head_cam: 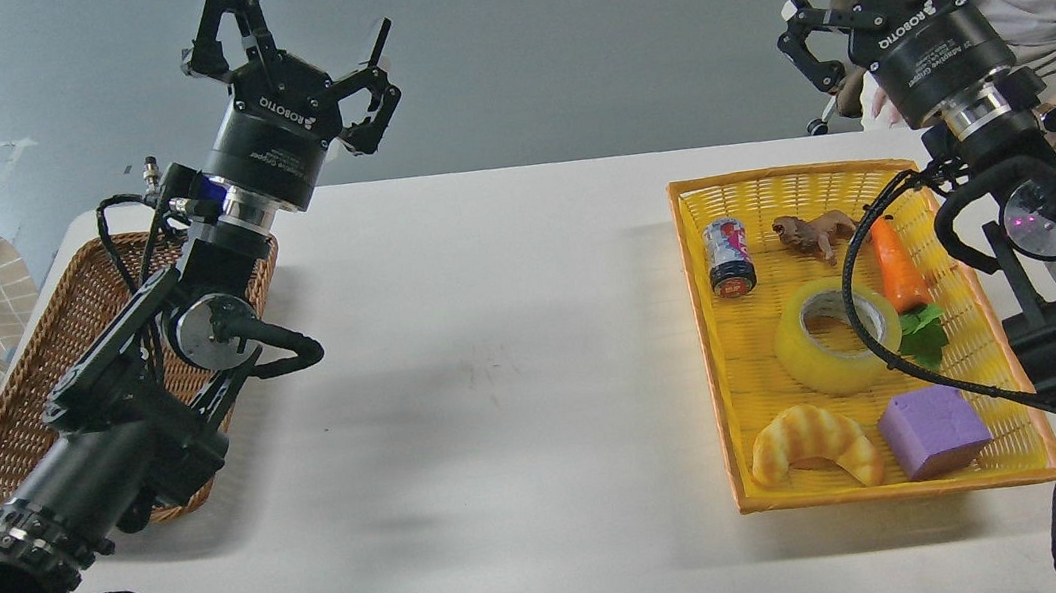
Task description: Place and transfer tape with both arms
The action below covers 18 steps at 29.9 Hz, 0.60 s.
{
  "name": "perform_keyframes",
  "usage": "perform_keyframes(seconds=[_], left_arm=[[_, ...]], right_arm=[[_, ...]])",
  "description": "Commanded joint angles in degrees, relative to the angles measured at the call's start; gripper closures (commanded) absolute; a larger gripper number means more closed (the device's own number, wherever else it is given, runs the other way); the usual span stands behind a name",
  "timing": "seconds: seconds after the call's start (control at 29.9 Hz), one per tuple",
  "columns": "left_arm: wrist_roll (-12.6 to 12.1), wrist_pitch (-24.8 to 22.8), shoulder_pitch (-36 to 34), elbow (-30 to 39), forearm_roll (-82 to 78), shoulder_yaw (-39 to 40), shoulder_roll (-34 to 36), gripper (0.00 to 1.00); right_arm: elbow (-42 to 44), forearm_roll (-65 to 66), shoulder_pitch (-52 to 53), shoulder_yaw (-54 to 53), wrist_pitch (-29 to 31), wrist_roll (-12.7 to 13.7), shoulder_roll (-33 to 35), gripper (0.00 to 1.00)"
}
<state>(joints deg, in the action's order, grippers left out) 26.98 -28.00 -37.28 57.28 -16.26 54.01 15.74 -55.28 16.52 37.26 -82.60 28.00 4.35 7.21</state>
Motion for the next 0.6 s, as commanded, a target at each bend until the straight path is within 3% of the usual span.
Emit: perform_keyframes(seconds=[0.0,0.57], left_arm=[[0.1,0.0,-0.1,-0.1,0.0,0.0,0.1,0.02],[0.1,0.0,-0.3,-0.1,0.0,0.0,-0.1,0.02]], right_arm=[[-0.1,0.0,0.0,0.0,0.0,0.0,0.1,0.00],[-0.2,0.1,0.0,0.1,0.0,0.0,0.1,0.00]])
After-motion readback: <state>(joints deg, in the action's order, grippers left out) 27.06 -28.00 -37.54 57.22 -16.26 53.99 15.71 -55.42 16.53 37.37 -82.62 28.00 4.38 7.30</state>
